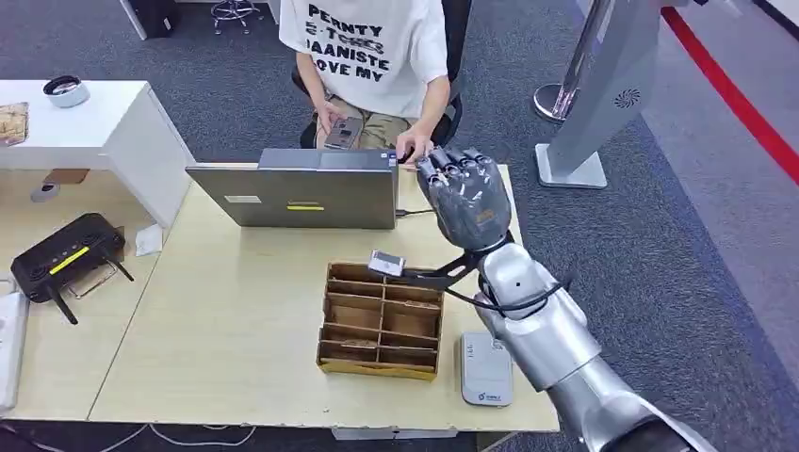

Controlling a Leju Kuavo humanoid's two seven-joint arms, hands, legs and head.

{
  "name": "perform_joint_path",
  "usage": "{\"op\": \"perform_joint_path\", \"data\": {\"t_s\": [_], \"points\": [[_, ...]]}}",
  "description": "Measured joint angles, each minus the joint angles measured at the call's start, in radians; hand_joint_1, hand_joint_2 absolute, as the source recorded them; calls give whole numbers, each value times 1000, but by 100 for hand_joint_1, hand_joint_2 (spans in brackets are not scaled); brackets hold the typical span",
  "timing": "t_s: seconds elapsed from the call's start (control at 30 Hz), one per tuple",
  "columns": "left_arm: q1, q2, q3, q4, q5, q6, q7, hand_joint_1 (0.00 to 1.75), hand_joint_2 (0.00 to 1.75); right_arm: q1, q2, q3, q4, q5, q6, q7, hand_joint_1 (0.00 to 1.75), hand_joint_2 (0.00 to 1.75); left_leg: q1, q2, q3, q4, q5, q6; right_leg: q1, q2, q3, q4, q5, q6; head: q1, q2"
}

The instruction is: Pass the card to the sensor for recognition and then transmit it.

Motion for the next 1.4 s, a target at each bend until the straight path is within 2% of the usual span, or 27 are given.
{"op": "perform_joint_path", "data": {"t_s": [0.03, 0.1, 0.13, 0.17, 0.3, 0.43, 0.47, 0.5, 0.53, 0.57, 0.67, 0.7, 0.93, 1.07, 1.17, 1.4], "points": [[0, 1, -5, 0, 0, -1, 0, 0, 0, -22, 0, 6, 27, 5, 0, 2, 175, 175, 0, 0, 0, 0, 0, 0, 0, 0, 0, 0, 0, 0, 0, 0], [-4, 2, -15, 0, -26, -2, 1, 0, 0, -76, -3, 18, 97, 124, -4, 50, 175, 175, 0, 0, 0, 0, 0, 0, 0, 0, 0, 0, 0, 0, 0, 0], [-9, 3, -22, 0, -36, -5, 4, 0, 0, -104, -3, 20, 135, 143, -6, 70, 175, 175, 0, 0, 0, 0, 0, 0, 0, 0, 0, 0, 0, 0, 0, 0], [-19, 4, -32, 0, -58, -12, 18, 0, 0, -188, -3, 20, 249, 159, -9, 114, 175, 175, 0, 1, 0, 0, 1, 0, 0, 0, 0, 0, 1, -1, 0, 0], [-26, 4, -46, 0, -74, -13, 25, 0, 0, -260, -5, 25, 348, 159, -10, 172, 175, 175, 0, 0, 0, 0, 1, 0, 0, 0, 0, 0, 1, 0, 0, 0], [-27, 4, -47, 0, -81, -13, 25, 0, 0, -293, -10, 36, 399, 159, -10, 195, 175, 175, 0, 1, 0, 1, 1, 0, 0, 0, -1, 0, 1, -1, 0, 0], [-27, 4, -48, 0, -81, -13, 25, 0, 0, -296, -10, 38, 406, 159, -10, 197, 136, 175, 0, 0, 0, 1, 1, 0, 0, 0, -1, 0, 1, -1, 0, 0], [-27, 4, -48, 0, -81, -13, 25, 0, 0, -301, -11, 40, 414, 159, -10, 198, 54, 175, 0, 0, 0, 1, 1, 0, 0, 0, -1, 0, 1, -1, 0, 0], [-27, 5, -48, 0, -83, -13, 25, 0, 0, -305, -12, 42, 422, 159, -10, 200, 54, 175, 0, 0, -1, 1, 1, 0, 0, 0, -2, 0, 1, -1, 0, 0], [-27, 5, -48, 0, -83, -13, 25, 0, 0, -308, -14, 45, 427, 159, -10, 204, 0, 175, 0, 0, -1, 1, 1, 0, 0, 0, -2, 0, 1, -1, 0, 0], [-27, 4, -48, 0, -84, -13, 24, 0, 0, -311, -17, 54, 438, 159, -10, 217, 0, 175, 0, 1, -1, 1, 1, 0, 0, 0, -2, 0, 1, -1, 0, 0], [-27, 4, -48, 0, -84, -13, 23, 0, 0, -311, -18, 56, 442, 159, -10, 219, 0, 0, 0, 1, -1, 1, 1, 0, 0, 0, -2, 0, 1, -1, 0, 0], [-26, 4, -48, 0, -84, -12, 16, 0, 0, -301, -18, 59, 449, 159, -11, 197, 0, 0, 0, 0, -1, 1, 1, 0, 0, 0, -1, 0, 1, -1, 0, 0], [-25, 4, -48, 0, -77, -11, 11, 0, 0, -248, -16, 35, 386, 151, -11, 148, 0, 0, 0, 0, -1, 0, 1, 0, 1, 0, -1, 0, 1, -1, 0, 0], [-22, 3, -45, 0, -69, -10, 8, 0, 0, -175, 0, 3, 286, 108, -12, 117, 0, 0, 0, 0, -2, 0, 0, 0, 1, 0, -2, 0, 1, -1, 0, 0], [-19, 3, -45, 0, -67, -8, 7, 0, 0, -111, 11, -29, 186, 95, -12, 111, 0, 0, 0, 0, -2, 0, 1, 0, 1, 0, -2, 0, 1, -1, 0, 0]]}}
